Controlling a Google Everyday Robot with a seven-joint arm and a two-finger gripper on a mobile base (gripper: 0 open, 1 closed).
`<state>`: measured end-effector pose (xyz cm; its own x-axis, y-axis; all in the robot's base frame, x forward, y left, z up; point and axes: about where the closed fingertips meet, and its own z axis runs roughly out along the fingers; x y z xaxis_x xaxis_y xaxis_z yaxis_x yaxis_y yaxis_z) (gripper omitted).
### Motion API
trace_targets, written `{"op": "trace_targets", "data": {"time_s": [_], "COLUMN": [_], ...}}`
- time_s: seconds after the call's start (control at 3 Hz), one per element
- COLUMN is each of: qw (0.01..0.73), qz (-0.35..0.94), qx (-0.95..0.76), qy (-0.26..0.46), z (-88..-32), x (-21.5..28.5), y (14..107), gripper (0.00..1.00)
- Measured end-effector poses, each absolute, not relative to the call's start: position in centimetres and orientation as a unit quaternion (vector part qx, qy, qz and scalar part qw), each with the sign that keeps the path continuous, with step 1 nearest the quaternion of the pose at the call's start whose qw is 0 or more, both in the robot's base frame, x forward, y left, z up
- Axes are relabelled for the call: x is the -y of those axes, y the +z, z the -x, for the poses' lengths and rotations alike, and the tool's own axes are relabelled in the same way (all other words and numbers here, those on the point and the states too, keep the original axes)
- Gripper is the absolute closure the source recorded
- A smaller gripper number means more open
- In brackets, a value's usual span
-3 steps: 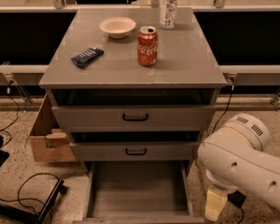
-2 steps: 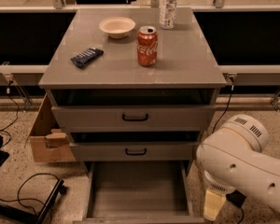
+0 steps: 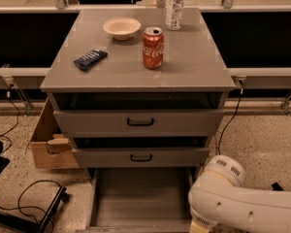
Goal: Close bottom drawer
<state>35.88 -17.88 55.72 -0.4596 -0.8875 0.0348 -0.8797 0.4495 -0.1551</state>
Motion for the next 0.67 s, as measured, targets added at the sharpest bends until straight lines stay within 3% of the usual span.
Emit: {"op": "trace_targets", "data": {"time_s": [0.33, 0.67], "qw": [0.026, 0.02], "qz": [0.545, 0.556], "qx": [-0.837, -0.831], "qy": [-0.04, -0.005], "z": [-33.9, -32.4], "x": [14.6, 11.7], "y": [48.8, 42.9], "gripper": [0.28, 0.51]}}
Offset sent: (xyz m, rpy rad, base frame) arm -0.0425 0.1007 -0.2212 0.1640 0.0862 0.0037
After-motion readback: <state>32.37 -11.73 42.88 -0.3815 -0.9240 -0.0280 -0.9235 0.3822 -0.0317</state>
